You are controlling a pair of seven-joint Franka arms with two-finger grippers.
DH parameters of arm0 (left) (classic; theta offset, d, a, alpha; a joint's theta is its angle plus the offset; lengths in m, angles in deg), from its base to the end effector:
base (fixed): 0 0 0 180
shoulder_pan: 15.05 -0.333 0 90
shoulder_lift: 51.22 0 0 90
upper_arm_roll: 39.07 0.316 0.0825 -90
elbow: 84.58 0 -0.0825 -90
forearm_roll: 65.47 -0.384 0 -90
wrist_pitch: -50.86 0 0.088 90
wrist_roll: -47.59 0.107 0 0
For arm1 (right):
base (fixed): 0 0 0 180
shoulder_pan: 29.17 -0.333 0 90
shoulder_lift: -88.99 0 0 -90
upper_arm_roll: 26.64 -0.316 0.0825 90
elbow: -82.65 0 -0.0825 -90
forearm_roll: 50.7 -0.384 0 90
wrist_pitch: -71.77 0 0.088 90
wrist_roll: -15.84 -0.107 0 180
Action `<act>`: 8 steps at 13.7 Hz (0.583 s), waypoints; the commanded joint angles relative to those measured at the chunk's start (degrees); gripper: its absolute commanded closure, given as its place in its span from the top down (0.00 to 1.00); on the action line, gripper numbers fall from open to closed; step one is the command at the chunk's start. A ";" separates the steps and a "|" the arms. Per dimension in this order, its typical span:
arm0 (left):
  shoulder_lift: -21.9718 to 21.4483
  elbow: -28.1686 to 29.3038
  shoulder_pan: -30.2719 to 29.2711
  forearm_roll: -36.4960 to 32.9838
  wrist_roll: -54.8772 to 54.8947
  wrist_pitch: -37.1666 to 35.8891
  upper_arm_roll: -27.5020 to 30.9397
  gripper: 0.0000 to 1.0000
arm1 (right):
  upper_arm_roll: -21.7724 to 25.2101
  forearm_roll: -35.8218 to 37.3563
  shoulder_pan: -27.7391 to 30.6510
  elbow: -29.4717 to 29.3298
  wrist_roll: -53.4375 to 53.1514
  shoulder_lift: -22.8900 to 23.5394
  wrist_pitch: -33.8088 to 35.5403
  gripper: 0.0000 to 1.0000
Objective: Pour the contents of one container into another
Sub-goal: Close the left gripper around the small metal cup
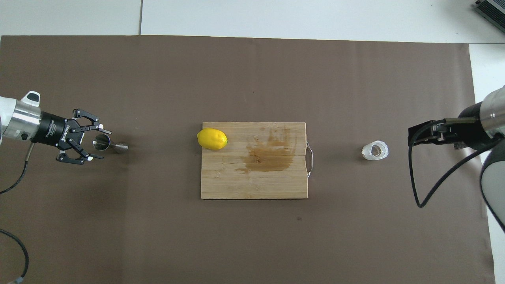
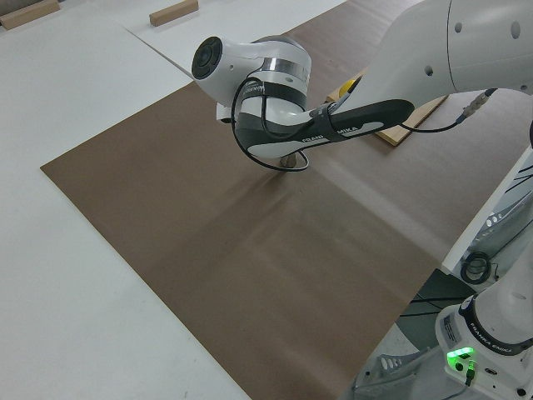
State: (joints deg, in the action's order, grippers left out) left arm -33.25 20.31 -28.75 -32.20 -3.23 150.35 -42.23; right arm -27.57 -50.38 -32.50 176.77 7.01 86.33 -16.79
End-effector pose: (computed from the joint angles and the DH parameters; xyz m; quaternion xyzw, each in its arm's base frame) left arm 0.5887 0.0606 0.3496 0.7524 0.5661 -0.2772 0.1915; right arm 0.5347 0.0394 0.6139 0.9989 -0.0399 -0.0248 0.0060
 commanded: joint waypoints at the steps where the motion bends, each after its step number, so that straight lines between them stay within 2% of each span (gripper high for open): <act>1: -1.80 2.07 0.87 0.92 -1.03 1.59 0.52 0.67 | -0.13 -0.15 0.51 0.09 -0.22 -0.68 0.68 1.00; 8: -1.72 1.90 0.87 0.92 -1.03 1.76 0.52 0.64 | -0.13 -0.15 0.43 0.27 -0.22 -0.68 0.59 1.00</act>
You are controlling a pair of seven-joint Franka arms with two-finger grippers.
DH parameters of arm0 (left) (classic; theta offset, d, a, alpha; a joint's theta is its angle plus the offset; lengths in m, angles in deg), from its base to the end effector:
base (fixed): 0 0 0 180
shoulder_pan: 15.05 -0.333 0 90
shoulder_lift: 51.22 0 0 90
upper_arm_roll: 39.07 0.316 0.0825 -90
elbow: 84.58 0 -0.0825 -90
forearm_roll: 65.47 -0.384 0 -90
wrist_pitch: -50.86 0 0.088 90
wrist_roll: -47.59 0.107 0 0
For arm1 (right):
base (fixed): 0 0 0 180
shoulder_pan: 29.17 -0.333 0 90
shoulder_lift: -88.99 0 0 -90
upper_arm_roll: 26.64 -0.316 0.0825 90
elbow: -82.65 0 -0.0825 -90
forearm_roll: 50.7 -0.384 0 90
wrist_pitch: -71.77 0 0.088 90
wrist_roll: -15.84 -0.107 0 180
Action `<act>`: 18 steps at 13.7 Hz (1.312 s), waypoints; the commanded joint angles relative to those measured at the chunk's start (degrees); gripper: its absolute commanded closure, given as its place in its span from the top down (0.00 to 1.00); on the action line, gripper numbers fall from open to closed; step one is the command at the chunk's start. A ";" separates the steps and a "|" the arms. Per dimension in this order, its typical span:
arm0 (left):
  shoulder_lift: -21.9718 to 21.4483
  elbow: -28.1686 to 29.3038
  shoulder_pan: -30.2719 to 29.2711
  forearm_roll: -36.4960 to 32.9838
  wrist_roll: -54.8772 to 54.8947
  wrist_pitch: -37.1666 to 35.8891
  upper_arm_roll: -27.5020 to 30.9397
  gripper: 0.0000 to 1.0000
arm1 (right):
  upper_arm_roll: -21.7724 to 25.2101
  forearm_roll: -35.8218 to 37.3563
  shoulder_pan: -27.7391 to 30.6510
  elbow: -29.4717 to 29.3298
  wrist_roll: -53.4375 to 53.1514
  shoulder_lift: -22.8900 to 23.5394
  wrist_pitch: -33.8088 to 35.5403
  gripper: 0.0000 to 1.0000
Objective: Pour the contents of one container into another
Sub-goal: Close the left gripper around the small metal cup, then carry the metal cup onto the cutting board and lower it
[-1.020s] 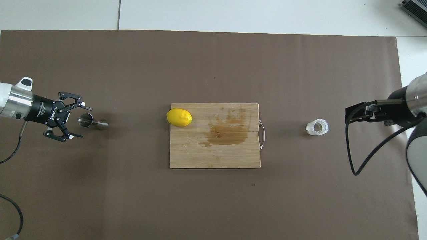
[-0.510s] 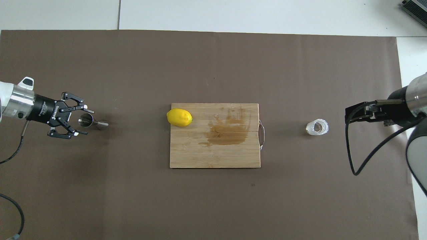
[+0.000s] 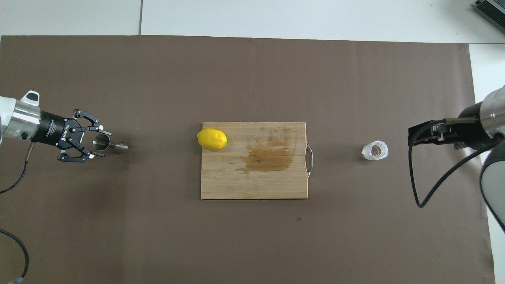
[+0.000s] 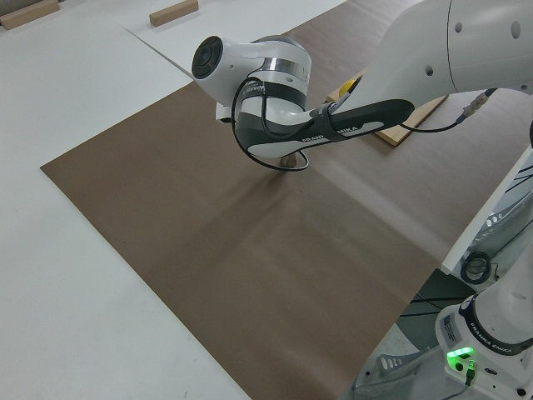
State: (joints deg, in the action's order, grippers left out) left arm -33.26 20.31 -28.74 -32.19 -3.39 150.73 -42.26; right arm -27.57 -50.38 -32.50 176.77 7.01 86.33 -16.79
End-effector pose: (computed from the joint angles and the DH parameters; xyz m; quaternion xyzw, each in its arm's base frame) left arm 0.5895 0.0608 0.3499 0.7518 0.5680 -0.2745 0.1919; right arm 0.5347 0.0394 0.6139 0.9989 -0.0399 -0.0248 0.0060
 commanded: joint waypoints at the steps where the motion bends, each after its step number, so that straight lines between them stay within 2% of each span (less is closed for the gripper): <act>1: -1.70 1.90 0.86 0.90 -0.87 1.38 0.55 0.63 | -0.13 -0.15 0.51 0.18 -0.22 -0.68 0.41 1.00; 3: -1.61 1.90 0.86 0.90 -0.87 1.29 0.55 0.60 | -0.13 -0.23 0.51 0.18 -0.31 -0.68 0.41 1.00; 9: -1.52 1.72 0.86 0.82 -0.87 1.29 0.55 0.40 | -0.13 -0.15 0.34 0.27 -0.31 -0.68 0.41 1.00; 14: -1.52 0.23 0.86 0.82 -2.09 0.33 0.55 0.37 | -0.31 -0.23 0.34 0.27 -0.31 -0.68 0.41 1.00; 15: -1.52 -0.64 0.94 0.47 -3.93 0.15 0.29 0.34 | -0.31 -0.23 0.34 0.27 -0.31 -0.68 0.41 1.00; 17: -1.44 -3.28 2.60 0.46 -6.75 -1.77 0.11 0.19 | -0.31 -0.23 0.34 0.27 -0.31 -0.68 0.41 1.00; 18: -1.35 -4.59 2.96 0.46 -7.54 -3.17 0.03 0.06 | -0.31 -0.23 0.34 0.27 -0.22 -0.68 0.41 1.00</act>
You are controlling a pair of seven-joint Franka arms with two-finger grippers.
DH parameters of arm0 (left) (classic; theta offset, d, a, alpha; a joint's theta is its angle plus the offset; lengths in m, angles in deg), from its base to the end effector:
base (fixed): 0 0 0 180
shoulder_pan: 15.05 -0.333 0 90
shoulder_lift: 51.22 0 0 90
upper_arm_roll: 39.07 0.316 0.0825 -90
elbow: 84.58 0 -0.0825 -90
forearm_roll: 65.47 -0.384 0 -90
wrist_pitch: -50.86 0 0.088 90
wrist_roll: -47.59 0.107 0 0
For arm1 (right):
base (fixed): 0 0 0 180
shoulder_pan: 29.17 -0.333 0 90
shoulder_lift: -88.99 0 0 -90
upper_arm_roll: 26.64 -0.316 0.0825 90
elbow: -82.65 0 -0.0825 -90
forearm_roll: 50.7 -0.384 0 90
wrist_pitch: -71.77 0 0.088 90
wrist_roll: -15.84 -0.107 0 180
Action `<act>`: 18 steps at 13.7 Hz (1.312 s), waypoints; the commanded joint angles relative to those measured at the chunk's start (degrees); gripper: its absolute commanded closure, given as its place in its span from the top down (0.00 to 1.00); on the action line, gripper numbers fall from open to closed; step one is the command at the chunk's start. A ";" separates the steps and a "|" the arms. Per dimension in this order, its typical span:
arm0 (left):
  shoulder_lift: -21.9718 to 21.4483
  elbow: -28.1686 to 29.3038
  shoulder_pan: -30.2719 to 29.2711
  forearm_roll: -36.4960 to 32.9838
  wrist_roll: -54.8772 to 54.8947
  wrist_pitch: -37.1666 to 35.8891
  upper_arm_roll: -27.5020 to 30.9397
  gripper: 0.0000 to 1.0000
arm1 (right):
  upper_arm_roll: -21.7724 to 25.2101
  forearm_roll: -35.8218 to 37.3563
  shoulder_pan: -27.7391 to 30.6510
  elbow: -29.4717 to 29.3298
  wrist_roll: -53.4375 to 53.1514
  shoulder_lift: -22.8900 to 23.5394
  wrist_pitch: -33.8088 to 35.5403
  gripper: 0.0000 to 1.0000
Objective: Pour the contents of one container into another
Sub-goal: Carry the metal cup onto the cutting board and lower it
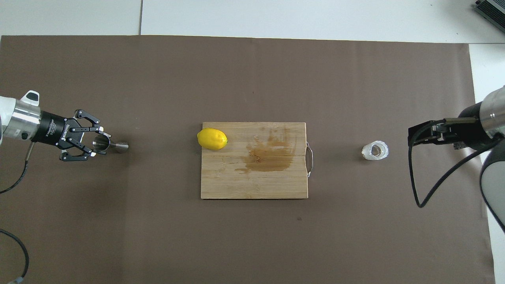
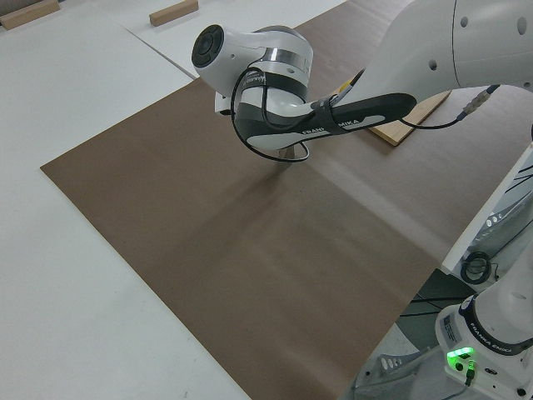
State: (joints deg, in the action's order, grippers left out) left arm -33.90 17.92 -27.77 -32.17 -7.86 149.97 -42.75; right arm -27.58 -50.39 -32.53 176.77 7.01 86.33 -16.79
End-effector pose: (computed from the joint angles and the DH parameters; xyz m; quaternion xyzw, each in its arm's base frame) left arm 0.5992 0.0469 0.3739 0.7441 0.5818 -0.2686 0.1889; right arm 0.5347 0.0398 0.6139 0.9989 -0.0395 -0.0248 0.0060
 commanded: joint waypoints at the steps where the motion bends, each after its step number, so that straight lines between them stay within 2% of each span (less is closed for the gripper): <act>1: -0.80 -3.17 2.17 0.71 -3.52 -3.91 0.25 0.00 | -0.29 -0.23 0.37 0.35 -0.22 -0.77 0.41 1.00; 4: -1.06 -6.85 4.80 2.55 -12.71 -5.68 -2.29 0.00 | -0.29 -0.23 0.20 0.36 -0.22 -0.77 0.41 1.00; 8: -1.15 -8.89 5.07 4.75 -23.36 -4.63 -11.68 0.00 | -0.29 -0.23 0.37 0.27 -0.22 -0.68 0.41 1.00; 10: -1.15 -9.42 6.38 6.24 -29.07 -1.49 -15.47 0.00 | -0.29 -0.23 0.37 0.27 -0.22 -0.77 0.41 1.00; 15: -0.54 -8.63 19.11 6.69 -37.79 10.38 -16.01 0.00 | -0.21 -0.23 0.46 0.36 -0.22 -0.77 0.41 1.00; 18: -0.27 -7.66 24.22 6.95 -37.89 13.90 -16.10 0.00 | -0.21 -0.23 0.46 0.36 -0.22 -0.77 0.41 1.00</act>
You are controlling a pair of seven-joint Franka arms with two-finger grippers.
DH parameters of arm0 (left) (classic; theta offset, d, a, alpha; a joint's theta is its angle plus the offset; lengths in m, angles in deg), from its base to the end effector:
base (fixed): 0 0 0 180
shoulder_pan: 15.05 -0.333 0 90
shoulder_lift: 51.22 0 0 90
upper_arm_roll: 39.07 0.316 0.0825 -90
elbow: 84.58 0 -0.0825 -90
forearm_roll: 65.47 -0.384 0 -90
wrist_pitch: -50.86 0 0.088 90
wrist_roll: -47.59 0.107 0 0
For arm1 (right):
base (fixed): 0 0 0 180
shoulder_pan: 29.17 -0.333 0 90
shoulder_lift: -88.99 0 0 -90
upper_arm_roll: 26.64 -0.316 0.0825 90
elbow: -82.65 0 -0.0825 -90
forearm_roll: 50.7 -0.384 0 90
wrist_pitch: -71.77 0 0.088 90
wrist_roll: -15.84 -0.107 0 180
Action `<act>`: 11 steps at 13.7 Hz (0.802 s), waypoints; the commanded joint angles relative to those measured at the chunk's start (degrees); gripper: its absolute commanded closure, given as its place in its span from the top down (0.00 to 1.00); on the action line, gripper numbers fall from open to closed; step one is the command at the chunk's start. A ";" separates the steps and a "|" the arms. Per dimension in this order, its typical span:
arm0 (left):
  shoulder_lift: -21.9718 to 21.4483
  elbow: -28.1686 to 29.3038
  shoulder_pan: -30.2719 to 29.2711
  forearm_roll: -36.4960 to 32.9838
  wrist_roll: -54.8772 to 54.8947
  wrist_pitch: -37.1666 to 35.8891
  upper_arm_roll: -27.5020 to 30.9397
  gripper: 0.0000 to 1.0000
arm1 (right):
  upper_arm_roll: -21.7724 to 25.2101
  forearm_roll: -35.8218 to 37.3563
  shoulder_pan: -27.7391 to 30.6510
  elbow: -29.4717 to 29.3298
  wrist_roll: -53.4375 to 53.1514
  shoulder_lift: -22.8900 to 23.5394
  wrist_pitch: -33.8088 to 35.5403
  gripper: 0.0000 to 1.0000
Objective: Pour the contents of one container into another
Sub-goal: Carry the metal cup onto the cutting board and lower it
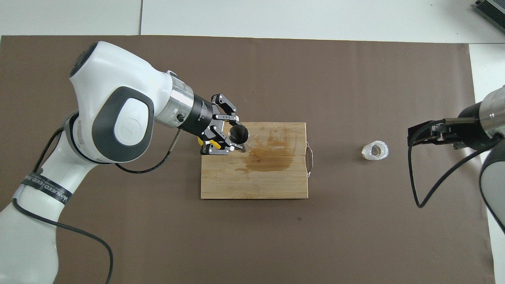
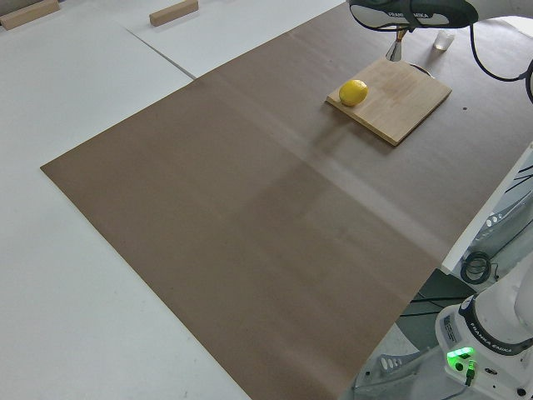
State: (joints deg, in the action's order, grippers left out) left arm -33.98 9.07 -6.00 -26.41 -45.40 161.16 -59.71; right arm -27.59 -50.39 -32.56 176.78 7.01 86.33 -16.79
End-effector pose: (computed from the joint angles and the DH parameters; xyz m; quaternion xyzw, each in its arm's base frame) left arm 0.5558 -0.3397 0.4729 0.7226 0.5883 -0.3182 0.1744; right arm 0.5347 0.0402 0.6138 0.9989 -0.0392 -0.0249 0.0060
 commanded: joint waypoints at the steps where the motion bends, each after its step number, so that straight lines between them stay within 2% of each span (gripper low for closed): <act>1: -0.02 2.06 4.03 1.28 -0.34 4.91 0.94 0.00 | -0.19 -0.23 0.49 0.35 -0.22 -0.77 0.41 1.00; 3: 1.20 3.47 6.23 1.55 0.35 8.43 0.94 0.00 | -0.19 -0.23 0.49 0.35 -0.22 -0.68 0.41 1.00; 5: 3.83 3.30 7.03 1.28 3.15 8.89 0.94 0.00 | -0.19 -0.23 0.49 0.35 -0.22 -0.77 0.41 1.00; 11: 6.39 3.48 9.14 1.37 7.74 10.12 0.94 0.01 | -0.19 -0.23 0.57 0.35 -0.22 -0.77 0.59 1.00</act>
State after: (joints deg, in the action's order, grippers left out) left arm -27.74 12.41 2.12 -26.20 -39.42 170.47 -59.58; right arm -27.59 -50.39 -32.54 176.78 7.01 86.33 -16.79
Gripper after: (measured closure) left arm 0.502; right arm 0.000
